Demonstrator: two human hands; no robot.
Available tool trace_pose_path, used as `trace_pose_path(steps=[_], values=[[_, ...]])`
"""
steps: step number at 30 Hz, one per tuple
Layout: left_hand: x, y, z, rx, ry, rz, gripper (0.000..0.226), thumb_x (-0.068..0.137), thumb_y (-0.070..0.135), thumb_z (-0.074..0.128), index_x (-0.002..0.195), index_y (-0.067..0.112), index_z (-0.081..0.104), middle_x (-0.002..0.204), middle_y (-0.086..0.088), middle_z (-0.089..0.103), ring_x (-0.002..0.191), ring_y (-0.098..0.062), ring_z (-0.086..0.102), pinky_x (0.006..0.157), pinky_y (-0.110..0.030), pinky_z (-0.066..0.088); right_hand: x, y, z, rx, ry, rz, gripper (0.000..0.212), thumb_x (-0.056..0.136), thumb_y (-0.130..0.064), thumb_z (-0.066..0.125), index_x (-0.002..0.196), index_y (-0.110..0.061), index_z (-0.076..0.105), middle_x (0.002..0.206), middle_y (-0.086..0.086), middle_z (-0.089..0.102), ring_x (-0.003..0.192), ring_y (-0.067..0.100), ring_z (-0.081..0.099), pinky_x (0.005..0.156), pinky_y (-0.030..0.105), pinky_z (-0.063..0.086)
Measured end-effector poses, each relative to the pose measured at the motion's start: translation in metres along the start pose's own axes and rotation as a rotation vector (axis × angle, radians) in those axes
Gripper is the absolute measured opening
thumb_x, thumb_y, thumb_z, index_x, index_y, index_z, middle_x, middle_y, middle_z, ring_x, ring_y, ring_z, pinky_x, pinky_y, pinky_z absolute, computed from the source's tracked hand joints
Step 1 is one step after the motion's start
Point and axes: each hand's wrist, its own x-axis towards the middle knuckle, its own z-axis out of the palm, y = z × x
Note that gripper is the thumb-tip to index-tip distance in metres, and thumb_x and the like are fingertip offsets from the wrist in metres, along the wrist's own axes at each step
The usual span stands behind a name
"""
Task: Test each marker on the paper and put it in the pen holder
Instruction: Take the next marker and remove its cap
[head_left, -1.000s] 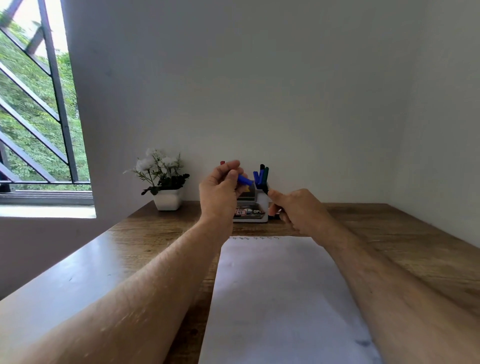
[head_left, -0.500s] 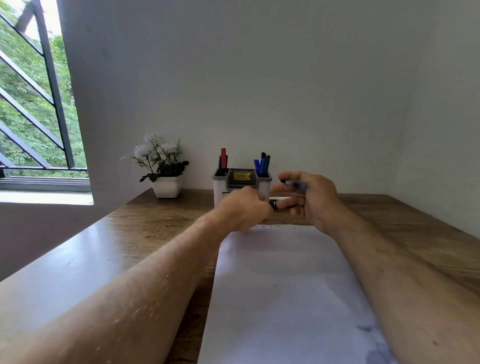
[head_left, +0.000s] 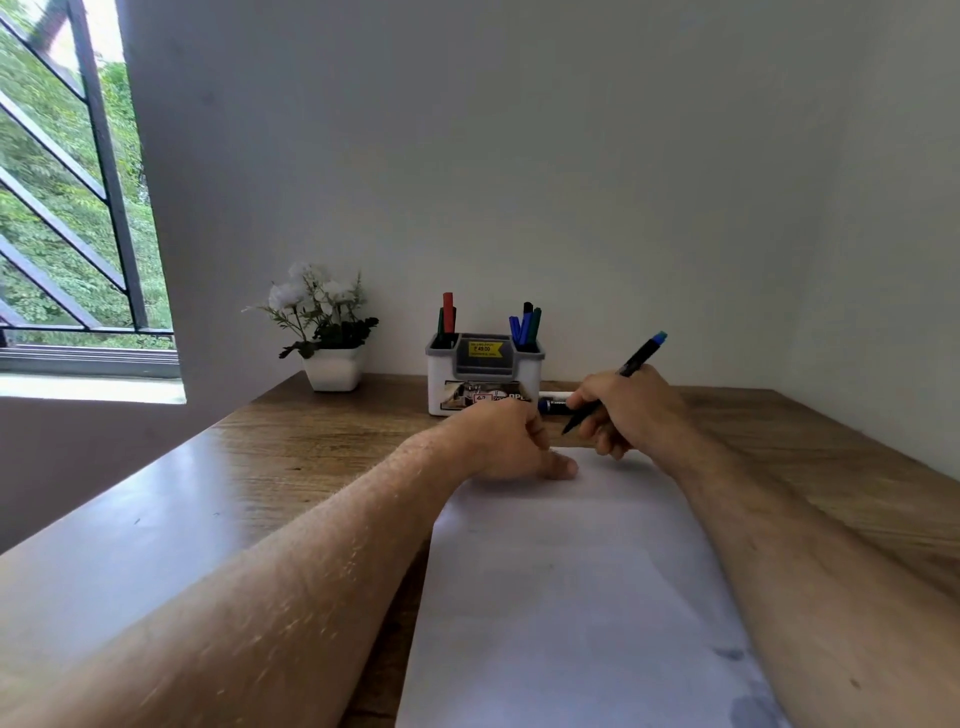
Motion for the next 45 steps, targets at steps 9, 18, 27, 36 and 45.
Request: trace_pose_path(steps=[9, 18, 27, 36, 45], values=[[0.0014, -0.0023, 0.0004, -0.021, -0.007, 0.030, 0.049, 0.077, 0.056, 0.075, 0.111, 0.022, 0.064, 0.114, 0.002, 0.061, 0.098, -0.013, 0.053, 0.083, -0.030, 0.044, 0.0029, 0.0057, -0.0008, -0.166, -0.057, 0.028, 0.017, 0.089, -0.018, 0.062, 0.083, -0.002, 0.065, 0.059, 0.010, 0.067, 0.042, 0.019, 0.057, 0.044, 0.026, 0.046], [0.0047, -0.0043, 0.0019, -0.049, -0.002, 0.018, 0.047, 0.076, 0.055, 0.077, 0.108, 0.023, 0.064, 0.101, 0.007, 0.054, 0.093, -0.012, 0.050, 0.081, -0.030, 0.042, 0.0032, 0.0078, 0.0000, -0.241, -0.069, -0.001, 0.020, 0.087, -0.024, 0.064, 0.081, -0.005, 0.065, 0.056, 0.006, 0.066, 0.040, 0.014, 0.051, 0.042, 0.024, 0.041], [0.0061, -0.0047, 0.0024, -0.069, 0.000, 0.015, 0.048, 0.075, 0.053, 0.078, 0.109, 0.022, 0.065, 0.099, 0.006, 0.057, 0.094, -0.013, 0.053, 0.082, -0.030, 0.044, 0.0043, 0.0094, -0.0009, -0.242, -0.047, -0.001, 0.022, 0.085, -0.024, 0.063, 0.074, -0.005, 0.064, 0.059, 0.007, 0.069, 0.041, 0.015, 0.050, 0.042, 0.024, 0.040], [0.0084, -0.0065, 0.0037, -0.081, 0.002, 0.001, 0.047, 0.072, 0.054, 0.080, 0.106, 0.024, 0.065, 0.097, 0.008, 0.058, 0.093, -0.013, 0.053, 0.081, -0.030, 0.044, 0.0025, 0.0072, -0.0003, -0.269, -0.070, -0.018, 0.021, 0.086, -0.024, 0.063, 0.073, -0.006, 0.064, 0.054, 0.004, 0.066, 0.039, 0.014, 0.050, 0.044, 0.024, 0.041], [0.0062, -0.0037, 0.0026, -0.088, -0.002, 0.005, 0.047, 0.075, 0.051, 0.079, 0.109, 0.021, 0.064, 0.103, 0.005, 0.058, 0.099, -0.015, 0.054, 0.082, -0.031, 0.042, 0.0052, 0.0095, -0.0003, -0.265, -0.001, 0.009, 0.024, 0.084, -0.025, 0.063, 0.085, -0.002, 0.064, 0.061, 0.006, 0.067, 0.037, 0.013, 0.049, 0.037, 0.018, 0.037]])
